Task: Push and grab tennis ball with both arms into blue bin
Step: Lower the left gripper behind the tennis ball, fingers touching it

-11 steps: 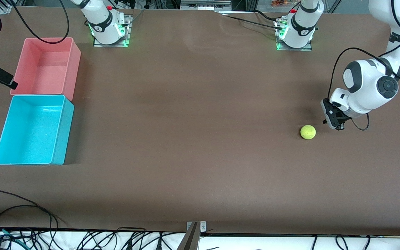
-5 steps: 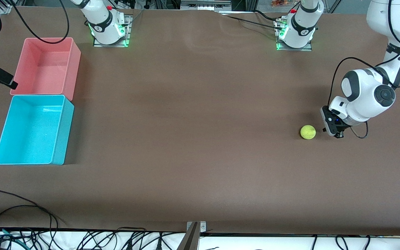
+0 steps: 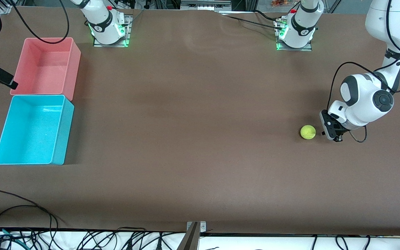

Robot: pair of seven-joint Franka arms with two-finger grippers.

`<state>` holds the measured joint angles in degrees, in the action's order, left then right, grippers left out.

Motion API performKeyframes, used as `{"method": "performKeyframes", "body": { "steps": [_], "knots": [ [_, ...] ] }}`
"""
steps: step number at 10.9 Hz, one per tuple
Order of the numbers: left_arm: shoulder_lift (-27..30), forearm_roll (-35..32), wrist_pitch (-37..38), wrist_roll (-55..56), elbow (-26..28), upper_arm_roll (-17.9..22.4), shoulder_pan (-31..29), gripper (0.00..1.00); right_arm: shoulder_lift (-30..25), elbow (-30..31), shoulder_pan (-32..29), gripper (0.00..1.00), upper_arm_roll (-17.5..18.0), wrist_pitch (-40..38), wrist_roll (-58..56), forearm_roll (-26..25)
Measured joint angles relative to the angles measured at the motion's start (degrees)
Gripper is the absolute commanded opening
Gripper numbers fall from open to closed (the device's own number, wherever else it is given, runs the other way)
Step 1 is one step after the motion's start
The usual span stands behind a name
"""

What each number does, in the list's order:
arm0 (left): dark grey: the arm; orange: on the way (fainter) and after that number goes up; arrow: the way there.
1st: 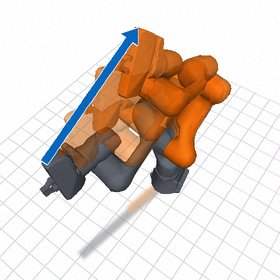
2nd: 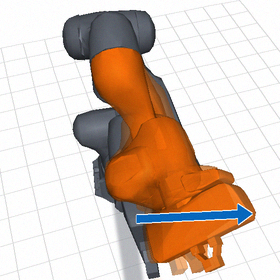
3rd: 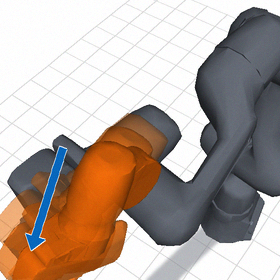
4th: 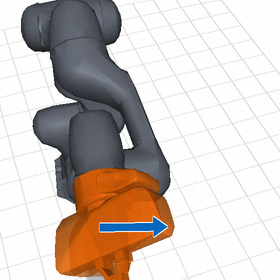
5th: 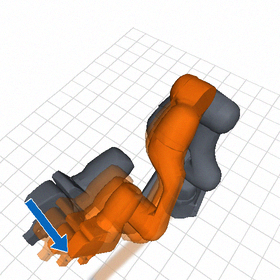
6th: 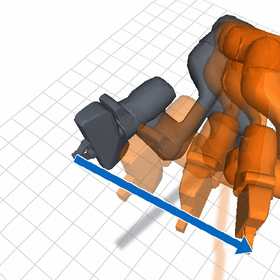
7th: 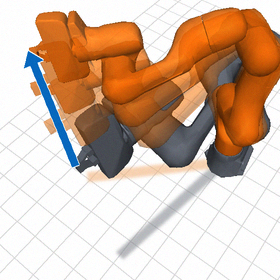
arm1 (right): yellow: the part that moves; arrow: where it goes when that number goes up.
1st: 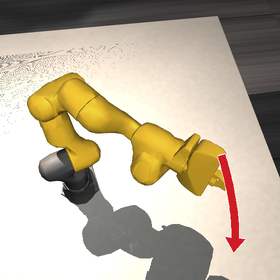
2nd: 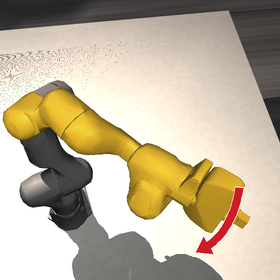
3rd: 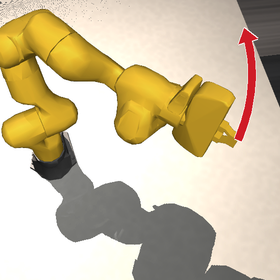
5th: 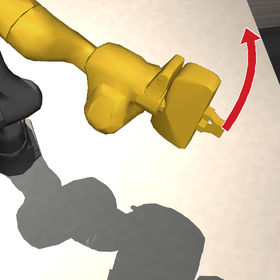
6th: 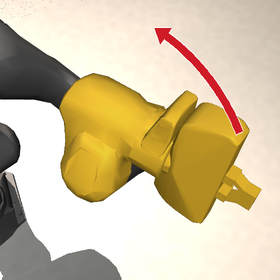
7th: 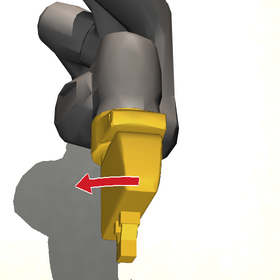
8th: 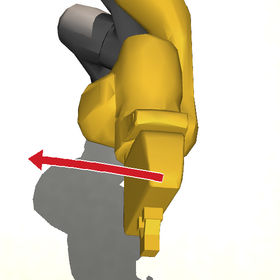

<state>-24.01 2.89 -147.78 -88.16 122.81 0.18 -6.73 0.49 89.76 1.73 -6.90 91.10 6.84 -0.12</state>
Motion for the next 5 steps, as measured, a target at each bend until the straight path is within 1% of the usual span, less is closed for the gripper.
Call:
{"method": "performKeyframes", "body": {
  "steps": [2,5],
  "knots": [
    [-0.8,2.1,-0.9,0.0,0.0,-0.2,0.0,0.0,0.0,0.0,0.0,1.0,0.0,0.0,0.0,0.0],
    [-1.5,2.2,-1.4,0.0,-0.1,-0.2,0.0,0.0,0.0,0.0,0.1,1.0,0.1,0.0,0.0,0.0]
  ]
}}
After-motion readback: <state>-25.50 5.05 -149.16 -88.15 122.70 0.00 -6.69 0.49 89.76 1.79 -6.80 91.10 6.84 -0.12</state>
